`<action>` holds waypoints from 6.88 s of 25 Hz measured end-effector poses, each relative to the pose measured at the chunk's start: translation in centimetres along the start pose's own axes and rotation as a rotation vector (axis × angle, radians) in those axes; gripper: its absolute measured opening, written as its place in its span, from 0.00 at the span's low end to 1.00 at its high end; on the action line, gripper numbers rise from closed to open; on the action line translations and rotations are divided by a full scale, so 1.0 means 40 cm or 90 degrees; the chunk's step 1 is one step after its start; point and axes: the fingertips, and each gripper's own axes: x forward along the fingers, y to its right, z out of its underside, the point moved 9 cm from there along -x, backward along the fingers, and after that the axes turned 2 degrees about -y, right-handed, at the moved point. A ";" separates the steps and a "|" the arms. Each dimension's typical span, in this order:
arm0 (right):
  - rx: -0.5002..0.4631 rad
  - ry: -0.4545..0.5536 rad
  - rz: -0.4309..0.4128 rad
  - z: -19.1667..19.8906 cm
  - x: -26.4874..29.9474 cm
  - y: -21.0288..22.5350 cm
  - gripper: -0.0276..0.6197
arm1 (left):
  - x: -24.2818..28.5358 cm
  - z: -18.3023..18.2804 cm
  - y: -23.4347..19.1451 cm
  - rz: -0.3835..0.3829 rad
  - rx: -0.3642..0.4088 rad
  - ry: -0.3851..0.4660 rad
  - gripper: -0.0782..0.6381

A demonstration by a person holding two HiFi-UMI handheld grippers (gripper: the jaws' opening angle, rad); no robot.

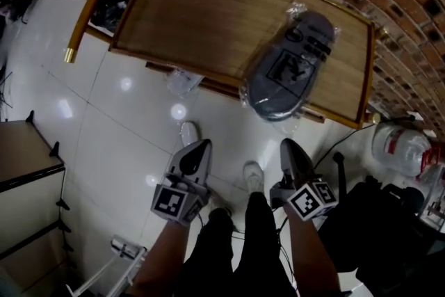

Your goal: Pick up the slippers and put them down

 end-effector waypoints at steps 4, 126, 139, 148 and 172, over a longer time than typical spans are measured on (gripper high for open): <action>0.267 0.041 -0.003 0.071 0.059 0.083 0.23 | 0.004 0.030 -0.013 -0.005 -0.019 0.005 0.11; 0.388 -0.261 0.063 0.900 0.326 0.503 0.14 | -0.217 0.871 -0.321 -0.154 -0.237 -0.089 0.11; 0.323 -0.267 0.296 0.958 0.296 0.596 0.61 | -0.173 0.927 -0.319 -0.142 -0.291 -0.088 0.11; 0.328 -0.258 0.259 0.874 0.219 0.530 0.68 | -0.176 0.850 -0.262 -0.139 -0.285 -0.081 0.11; 0.222 -0.234 -0.138 0.363 0.137 -0.176 0.05 | -0.459 0.289 -0.196 -0.228 -0.235 0.032 0.11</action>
